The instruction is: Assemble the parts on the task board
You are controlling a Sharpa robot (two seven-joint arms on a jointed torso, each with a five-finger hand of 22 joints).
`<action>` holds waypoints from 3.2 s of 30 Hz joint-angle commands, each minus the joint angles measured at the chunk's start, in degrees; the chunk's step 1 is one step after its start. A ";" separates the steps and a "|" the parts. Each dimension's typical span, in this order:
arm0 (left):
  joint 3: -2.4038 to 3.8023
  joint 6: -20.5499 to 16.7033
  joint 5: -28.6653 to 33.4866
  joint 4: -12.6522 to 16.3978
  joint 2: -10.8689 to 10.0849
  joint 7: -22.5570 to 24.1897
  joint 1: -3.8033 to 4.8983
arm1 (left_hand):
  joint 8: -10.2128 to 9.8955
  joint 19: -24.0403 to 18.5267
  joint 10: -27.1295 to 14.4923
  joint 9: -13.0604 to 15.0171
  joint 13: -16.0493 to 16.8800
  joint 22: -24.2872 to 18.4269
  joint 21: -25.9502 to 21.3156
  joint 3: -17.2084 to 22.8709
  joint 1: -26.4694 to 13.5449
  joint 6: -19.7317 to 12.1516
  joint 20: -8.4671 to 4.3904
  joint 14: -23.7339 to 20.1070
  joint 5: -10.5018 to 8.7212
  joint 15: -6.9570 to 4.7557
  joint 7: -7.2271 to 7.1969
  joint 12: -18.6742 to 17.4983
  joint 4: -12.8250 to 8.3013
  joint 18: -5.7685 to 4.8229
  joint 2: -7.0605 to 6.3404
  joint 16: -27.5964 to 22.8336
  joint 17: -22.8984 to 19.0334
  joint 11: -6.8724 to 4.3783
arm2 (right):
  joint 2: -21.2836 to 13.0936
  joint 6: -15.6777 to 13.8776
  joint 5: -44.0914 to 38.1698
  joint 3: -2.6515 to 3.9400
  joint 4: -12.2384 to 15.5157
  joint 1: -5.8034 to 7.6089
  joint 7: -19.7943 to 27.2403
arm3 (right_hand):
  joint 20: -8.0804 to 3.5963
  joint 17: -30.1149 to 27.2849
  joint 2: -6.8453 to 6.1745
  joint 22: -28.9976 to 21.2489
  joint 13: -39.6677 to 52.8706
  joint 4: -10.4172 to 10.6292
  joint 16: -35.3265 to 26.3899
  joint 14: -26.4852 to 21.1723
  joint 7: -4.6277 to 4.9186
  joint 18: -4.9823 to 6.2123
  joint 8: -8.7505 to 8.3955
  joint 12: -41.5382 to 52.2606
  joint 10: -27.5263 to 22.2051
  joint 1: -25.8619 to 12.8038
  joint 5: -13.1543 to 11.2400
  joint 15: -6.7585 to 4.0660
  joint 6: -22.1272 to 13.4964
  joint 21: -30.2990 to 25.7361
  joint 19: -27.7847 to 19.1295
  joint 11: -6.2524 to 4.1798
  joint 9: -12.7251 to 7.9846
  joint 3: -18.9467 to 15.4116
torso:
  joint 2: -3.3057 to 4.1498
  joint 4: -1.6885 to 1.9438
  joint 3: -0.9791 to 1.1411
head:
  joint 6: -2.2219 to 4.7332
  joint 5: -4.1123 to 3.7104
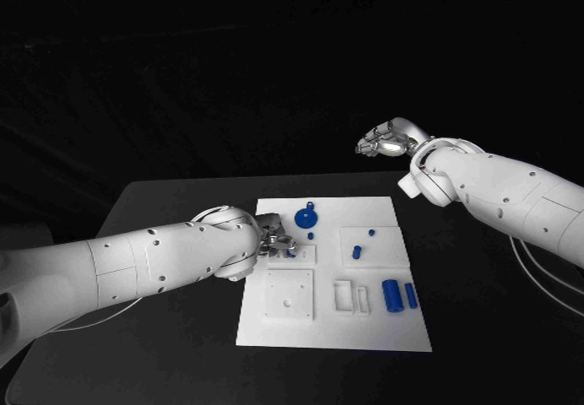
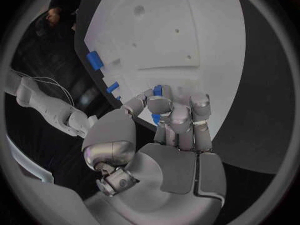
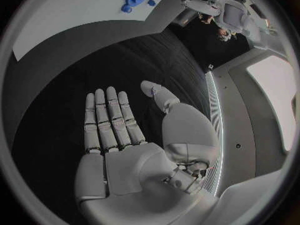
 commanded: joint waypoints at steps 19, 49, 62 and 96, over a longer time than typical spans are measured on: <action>-0.24 4.95 -1.47 0.27 0.90 0.26 -0.26 | 2.38 0.13 -0.43 -0.24 0.24 0.23 0.18 -0.11 -2.54 15.80 -5.48 1.39 -1.80 -1.06 -5.64 1.10 0.99 1.24 1.89 0.20 0.46 -0.59 | 0.14 0.76 0.06 -0.04 -0.10 -0.03 0.29 | 0.08 -0.57 0.09 0.29 -0.18 0.04 0.44 -0.68 0.12 -0.40 0.36 -0.37 0.53 0.46 1.25 0.03 -0.36 -0.51 -0.50 0.10 -0.20 -0.21 | 0.01 0.02 0.02 | -0.03 -0.14; -0.23 3.73 -1.89 -0.06 0.88 0.41 -0.20 | 4.43 -0.08 -0.72 -1.62 -0.13 0.15 0.11 -0.57 -4.60 14.96 -5.57 1.45 -14.04 -1.08 -5.72 1.78 5.68 1.57 -1.65 -0.26 1.06 -0.66 | 0.19 0.93 -0.07 -0.11 -0.11 -0.31 0.26 | 0.16 -1.29 0.06 0.61 -0.20 0.01 0.89 -0.94 0.13 -0.38 0.45 -0.60 0.64 0.67 3.00 0.12 -0.37 -0.80 -0.58 0.11 -0.40 -0.13 | -0.01 -0.02 0.01 | 0.01 -0.32; -0.22 3.66 -1.89 -0.23 0.80 0.38 -0.20 | 4.86 -0.13 -0.79 -1.99 -0.32 0.15 0.11 -1.65 -5.83 14.59 -5.66 1.39 -14.63 -1.28 -5.71 1.81 7.13 1.77 -5.21 -0.39 1.19 -0.66 | 0.14 0.99 -0.28 -0.12 0.01 -0.34 0.19 | 0.17 -1.47 -0.04 0.67 -0.22 -0.07 0.92 -1.12 0.16 -0.41 0.42 -0.69 0.58 0.74 3.05 0.23 -0.46 -0.93 -0.72 0.15 -0.46 -0.17 | -0.01 0.05 0.02 | 0.05 -0.33; 3.99 1.22 3.53 1.51 -4.20 4.01 2.14 | 1.84 -2.21 -2.56 -4.27 -2.91 -0.69 -1.56 -8.63 -5.94 6.74 -5.44 -0.98 -14.41 -1.74 -3.66 -1.78 5.91 2.39 -10.40 -4.24 -0.43 1.15 | -1.37 0.71 -0.33 -0.14 0.40 -0.70 0.33 | 0.23 -1.94 -0.16 0.85 -0.26 -0.07 1.03 -1.56 0.30 -0.51 0.33 -0.97 0.35 0.79 3.05 0.46 -0.74 -1.24 -1.06 0.29 -0.63 -0.30 | -0.02 0.10 -0.22 | 1.53 -0.77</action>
